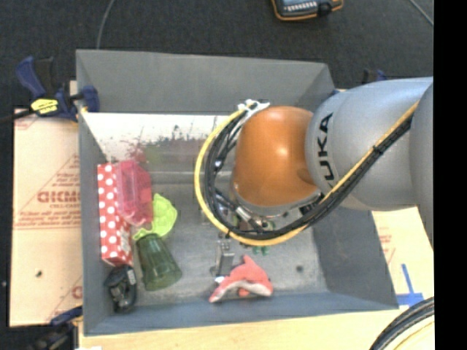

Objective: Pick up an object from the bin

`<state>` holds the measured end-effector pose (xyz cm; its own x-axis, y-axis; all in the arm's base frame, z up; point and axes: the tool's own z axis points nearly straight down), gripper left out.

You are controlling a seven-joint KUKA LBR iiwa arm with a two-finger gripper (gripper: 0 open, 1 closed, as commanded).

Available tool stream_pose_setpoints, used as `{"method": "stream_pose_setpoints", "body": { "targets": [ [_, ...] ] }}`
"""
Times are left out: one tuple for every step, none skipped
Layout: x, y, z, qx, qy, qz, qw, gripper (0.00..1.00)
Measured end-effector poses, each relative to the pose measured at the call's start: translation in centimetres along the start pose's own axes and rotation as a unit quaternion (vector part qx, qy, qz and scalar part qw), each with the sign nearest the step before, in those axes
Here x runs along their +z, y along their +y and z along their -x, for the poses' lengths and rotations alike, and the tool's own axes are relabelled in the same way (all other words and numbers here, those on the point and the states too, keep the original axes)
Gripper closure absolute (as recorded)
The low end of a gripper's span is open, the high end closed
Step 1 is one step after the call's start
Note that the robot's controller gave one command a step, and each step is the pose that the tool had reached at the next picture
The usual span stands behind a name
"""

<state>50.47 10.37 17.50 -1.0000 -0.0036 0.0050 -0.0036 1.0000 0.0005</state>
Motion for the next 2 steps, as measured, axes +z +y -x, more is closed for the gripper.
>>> {"method": "stream_pose_setpoints", "body": {
  "targets": [
    [-0.3,-0.1,0.2,0.002,-0.0035,0.0,1.0,0.0],
    [2.4,-7.1,-2.8,-0.175,-0.002,-0.001,0.9845,0.0]
  ]
}}
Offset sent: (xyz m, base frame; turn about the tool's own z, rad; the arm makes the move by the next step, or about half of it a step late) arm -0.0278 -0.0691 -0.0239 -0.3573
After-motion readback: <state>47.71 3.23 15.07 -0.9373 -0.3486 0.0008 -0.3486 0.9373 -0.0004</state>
